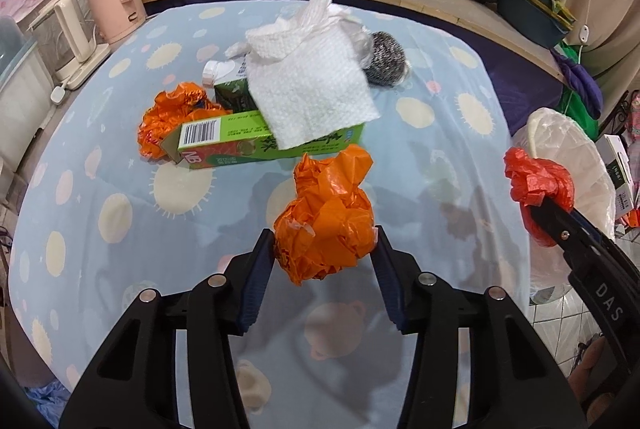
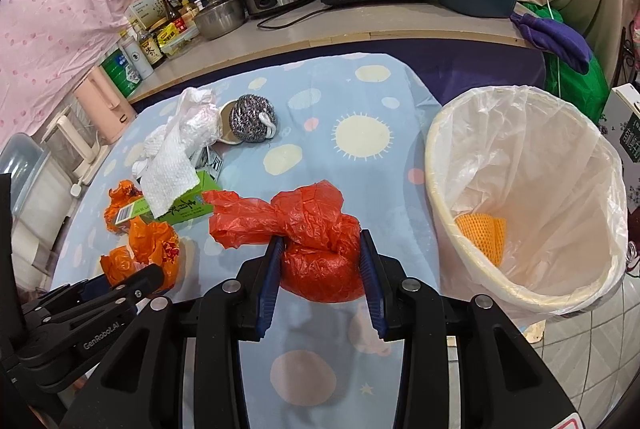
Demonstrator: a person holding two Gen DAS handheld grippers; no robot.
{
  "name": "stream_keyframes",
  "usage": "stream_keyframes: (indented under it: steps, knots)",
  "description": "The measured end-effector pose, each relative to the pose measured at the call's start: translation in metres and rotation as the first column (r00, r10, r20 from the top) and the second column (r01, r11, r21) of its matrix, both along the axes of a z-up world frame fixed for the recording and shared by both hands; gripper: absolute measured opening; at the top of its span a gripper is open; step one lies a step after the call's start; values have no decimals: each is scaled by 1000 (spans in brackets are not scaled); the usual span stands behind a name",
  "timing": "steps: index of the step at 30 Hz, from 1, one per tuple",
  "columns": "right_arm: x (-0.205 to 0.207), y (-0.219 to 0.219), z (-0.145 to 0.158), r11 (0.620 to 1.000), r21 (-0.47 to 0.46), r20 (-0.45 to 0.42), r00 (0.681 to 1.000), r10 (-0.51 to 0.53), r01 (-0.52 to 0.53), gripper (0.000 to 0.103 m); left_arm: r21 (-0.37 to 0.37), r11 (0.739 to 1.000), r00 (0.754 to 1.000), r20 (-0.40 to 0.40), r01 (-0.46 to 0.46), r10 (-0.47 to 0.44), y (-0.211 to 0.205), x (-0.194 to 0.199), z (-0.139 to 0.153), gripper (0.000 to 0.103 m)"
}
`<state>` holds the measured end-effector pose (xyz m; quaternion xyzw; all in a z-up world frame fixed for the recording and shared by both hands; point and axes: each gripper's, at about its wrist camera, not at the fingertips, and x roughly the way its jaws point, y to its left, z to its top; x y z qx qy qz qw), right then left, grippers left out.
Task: Collect trash
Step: 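Grasp the crumpled orange plastic bag with the left tool, then carry both bags over the bin and open both tools to drop them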
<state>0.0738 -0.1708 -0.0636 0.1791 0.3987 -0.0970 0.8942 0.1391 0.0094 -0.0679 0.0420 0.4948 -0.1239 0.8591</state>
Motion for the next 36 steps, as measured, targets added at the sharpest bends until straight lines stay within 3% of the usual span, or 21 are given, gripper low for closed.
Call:
stream_keyframes:
  steps: [15, 26, 36]
  knots:
    - [-45, -86, 11, 977, 13, 54, 975, -214, 214, 36, -11, 983, 981, 70, 182, -181, -71, -33, 35, 46]
    - [-76, -146, 9, 939, 39, 54, 937, -344, 342, 36, -1, 941, 933, 127, 339, -336, -156, -56, 56, 46]
    - [-84, -175, 2, 920, 49, 46, 919, -391, 389, 36, 15, 914, 902, 152, 406, -404, -210, -62, 63, 46]
